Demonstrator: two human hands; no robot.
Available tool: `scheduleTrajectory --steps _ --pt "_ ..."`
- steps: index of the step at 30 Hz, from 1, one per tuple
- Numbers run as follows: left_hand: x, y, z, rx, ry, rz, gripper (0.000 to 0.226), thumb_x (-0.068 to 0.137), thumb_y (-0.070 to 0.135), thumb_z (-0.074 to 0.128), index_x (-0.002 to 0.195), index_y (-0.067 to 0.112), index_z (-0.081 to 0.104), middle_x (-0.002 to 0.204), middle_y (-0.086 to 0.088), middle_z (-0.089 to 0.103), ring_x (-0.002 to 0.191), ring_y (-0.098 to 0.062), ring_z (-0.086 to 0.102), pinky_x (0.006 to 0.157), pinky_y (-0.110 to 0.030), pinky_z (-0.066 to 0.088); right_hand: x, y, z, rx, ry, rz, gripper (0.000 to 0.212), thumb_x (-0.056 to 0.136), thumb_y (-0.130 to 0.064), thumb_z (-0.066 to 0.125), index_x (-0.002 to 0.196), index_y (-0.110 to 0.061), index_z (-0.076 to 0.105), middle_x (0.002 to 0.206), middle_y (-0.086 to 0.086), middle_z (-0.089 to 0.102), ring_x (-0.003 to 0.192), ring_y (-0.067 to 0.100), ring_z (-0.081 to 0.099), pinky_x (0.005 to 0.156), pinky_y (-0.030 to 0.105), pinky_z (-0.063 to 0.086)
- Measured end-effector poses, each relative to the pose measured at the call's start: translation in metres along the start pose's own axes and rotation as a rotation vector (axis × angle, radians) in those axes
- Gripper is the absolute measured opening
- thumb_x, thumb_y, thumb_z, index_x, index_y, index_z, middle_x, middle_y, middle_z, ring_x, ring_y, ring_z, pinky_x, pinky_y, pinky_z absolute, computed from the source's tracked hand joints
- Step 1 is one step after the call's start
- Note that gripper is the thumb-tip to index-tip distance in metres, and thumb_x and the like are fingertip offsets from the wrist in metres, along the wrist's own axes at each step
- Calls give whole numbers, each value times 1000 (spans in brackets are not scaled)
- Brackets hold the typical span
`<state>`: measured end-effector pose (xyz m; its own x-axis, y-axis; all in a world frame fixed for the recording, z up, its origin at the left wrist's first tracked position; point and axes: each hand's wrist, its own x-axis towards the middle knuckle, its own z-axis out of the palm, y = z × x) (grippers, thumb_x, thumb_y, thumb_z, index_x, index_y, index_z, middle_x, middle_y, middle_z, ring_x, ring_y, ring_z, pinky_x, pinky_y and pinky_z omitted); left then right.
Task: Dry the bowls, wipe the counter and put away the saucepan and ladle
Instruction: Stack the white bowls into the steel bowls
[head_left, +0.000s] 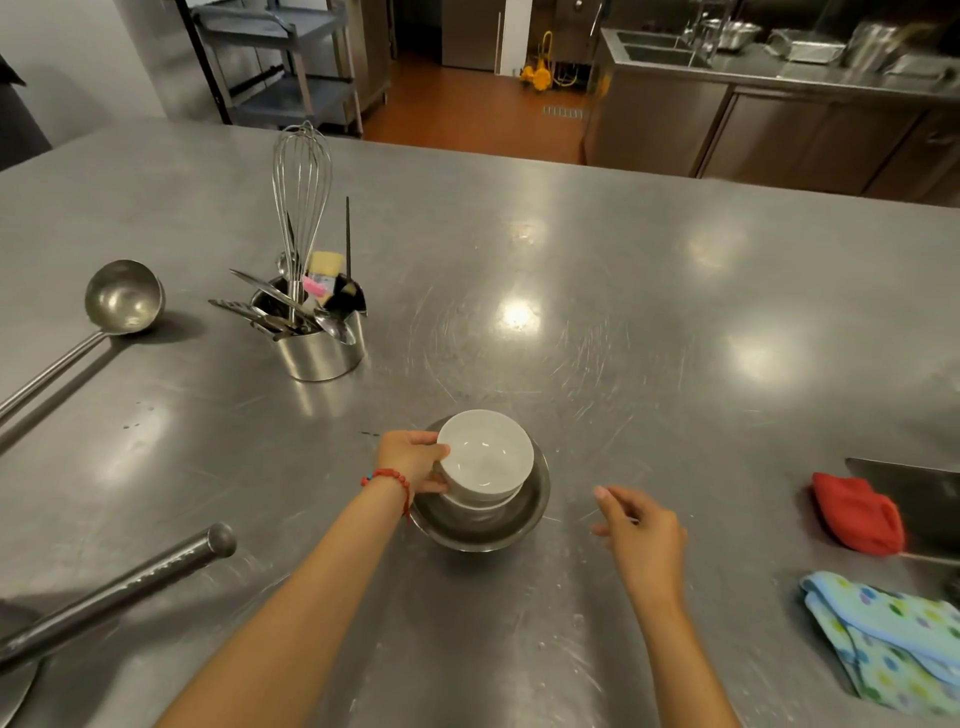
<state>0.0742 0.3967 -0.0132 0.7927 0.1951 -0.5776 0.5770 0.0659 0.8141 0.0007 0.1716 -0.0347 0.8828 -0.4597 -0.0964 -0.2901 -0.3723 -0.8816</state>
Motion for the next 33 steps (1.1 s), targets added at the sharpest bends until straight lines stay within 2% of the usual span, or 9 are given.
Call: scheduleTrajectory --steps 2,4,9,15,23,29,33 --pt "4 2 0 36 19 6 32 82 -5 62 113 -5 59 119 -22 59 104 -44 58 76 -49 54 -2 -1 -1 9 1 -2 26 86 -22 63 105 -5 68 80 7 67 62 16 66 74 41 57" --pt "7 3 0 81 35 26 31 81 -5 63 111 -5 61 117 -22 61 102 -43 59 77 -51 55 -4 -1 -2 12 1 -3 26 86 -23 63 105 -6 68 80 6 67 62 13 66 73 38 57" --pt "11 4 0 242 74 95 26 78 -5 66 104 -4 66 106 -22 67 87 -39 65 72 -48 57 -9 2 -4 12 -22 -9 27 86 -25 62 106 -8 68 77 -3 65 64 11 67 74 38 57" --pt "15 3 -3 395 123 180 20 74 -8 66 92 0 72 93 -20 72 72 -33 68 69 -42 59 -10 5 -3 -5 -38 -18 31 86 -28 62 110 -9 66 87 2 68 66 10 67 73 35 57" --pt "21 -1 -6 441 148 175 19 75 -3 70 93 -1 71 99 -19 71 78 -31 68 77 -43 58 -12 10 -2 -3 -53 -12 28 86 -29 62 107 -11 67 80 -3 66 65 9 67 70 33 57" --pt "22 -5 -6 458 180 204 19 75 -1 69 95 0 71 100 -19 71 79 -31 68 80 -45 57 -14 13 3 -3 -59 -13 27 86 -28 62 107 -13 67 81 -4 65 64 8 65 59 19 50" --pt "22 -11 -9 421 196 235 19 75 0 69 94 1 72 97 -18 72 75 -28 67 76 -41 58 -17 12 7 5 -82 -16 25 86 -28 62 106 -13 67 82 -4 66 65 10 66 62 23 53"
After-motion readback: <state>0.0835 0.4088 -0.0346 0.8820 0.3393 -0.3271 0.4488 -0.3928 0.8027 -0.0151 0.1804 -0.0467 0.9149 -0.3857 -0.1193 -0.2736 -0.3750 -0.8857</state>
